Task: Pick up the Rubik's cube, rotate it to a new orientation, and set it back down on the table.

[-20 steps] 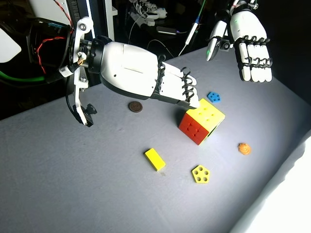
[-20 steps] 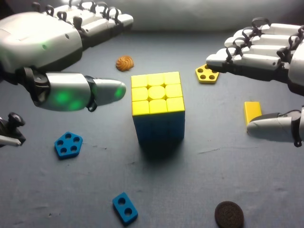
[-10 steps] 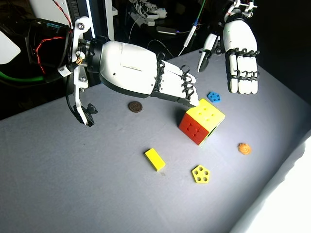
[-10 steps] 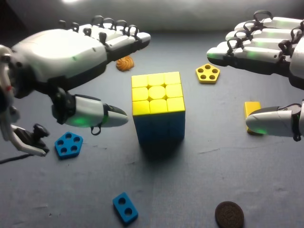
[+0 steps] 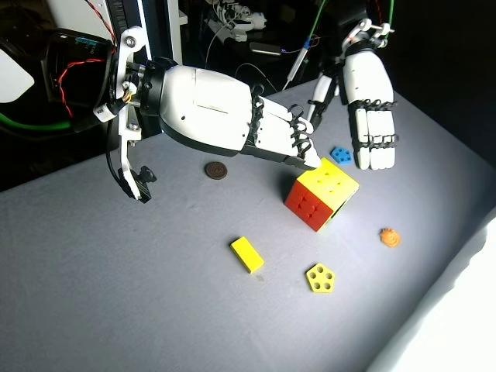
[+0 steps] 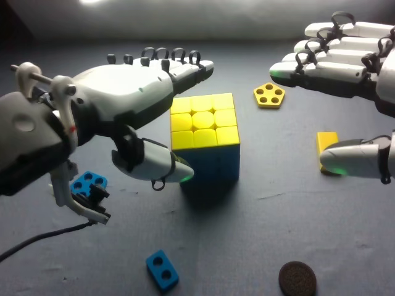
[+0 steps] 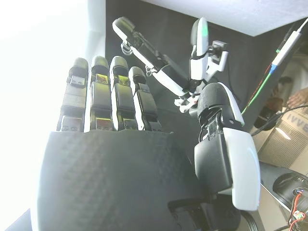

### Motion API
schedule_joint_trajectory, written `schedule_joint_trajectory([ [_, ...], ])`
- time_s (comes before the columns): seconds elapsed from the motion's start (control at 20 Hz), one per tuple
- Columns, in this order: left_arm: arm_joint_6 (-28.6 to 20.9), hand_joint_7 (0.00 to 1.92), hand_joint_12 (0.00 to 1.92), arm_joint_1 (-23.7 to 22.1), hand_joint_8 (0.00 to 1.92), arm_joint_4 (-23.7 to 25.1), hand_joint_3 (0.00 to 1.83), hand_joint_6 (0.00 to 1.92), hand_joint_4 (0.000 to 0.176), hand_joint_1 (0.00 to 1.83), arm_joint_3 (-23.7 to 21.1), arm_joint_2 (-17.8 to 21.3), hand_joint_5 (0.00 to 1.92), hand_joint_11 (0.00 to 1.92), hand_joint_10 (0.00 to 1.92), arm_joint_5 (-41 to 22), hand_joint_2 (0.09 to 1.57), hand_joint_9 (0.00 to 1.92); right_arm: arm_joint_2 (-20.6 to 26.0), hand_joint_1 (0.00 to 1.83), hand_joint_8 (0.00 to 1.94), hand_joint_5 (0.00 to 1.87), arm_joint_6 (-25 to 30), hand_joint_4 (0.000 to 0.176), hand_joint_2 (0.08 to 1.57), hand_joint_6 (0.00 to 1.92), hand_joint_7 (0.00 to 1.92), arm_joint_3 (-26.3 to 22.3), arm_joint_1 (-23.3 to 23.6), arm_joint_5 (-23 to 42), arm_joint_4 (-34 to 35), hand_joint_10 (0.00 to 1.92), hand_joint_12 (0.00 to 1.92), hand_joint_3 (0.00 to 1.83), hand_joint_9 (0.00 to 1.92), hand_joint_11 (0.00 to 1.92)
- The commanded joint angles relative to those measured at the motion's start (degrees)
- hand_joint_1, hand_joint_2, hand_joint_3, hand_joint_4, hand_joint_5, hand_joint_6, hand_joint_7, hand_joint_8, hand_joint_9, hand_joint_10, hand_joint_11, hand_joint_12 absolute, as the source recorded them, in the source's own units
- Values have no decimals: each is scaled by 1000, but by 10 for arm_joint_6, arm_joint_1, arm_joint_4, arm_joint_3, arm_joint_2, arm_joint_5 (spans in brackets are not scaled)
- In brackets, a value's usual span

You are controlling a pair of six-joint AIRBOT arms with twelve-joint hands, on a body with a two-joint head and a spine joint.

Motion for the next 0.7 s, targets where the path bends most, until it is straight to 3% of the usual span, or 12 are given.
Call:
schedule_joint_trajectory([
  [0.0, 15, 0, 0, -9, 0, 3, 0, 0, 0, 926, -1, 0, 0, 0, 0, -52, 1013, 0, 0, 129, 0, 58, -1, 0, 1277, 0, 117, -2, 4, 66, 10, 2, 16, 0, 102, 0],
  [0.4, 203, 0, 0, -20, 0, -144, 2, 0, 0, 873, 12, -52, 0, 0, 0, -85, 1024, 0, 0, 150, 8, 44, -2, 0, 1277, 7, 148, -2, 3, 66, 10, 11, 21, 0, 127, 6],
  [0.65, 234, 0, 7, -23, 0, -166, 0, 0, 0, 919, 32, -80, 0, 14, 0, -101, 990, 0, 0, 176, 10, 89, -2, 0, 1275, 22, 161, -2, 3, 66, 10, 11, 0, 0, 131, 0],
])
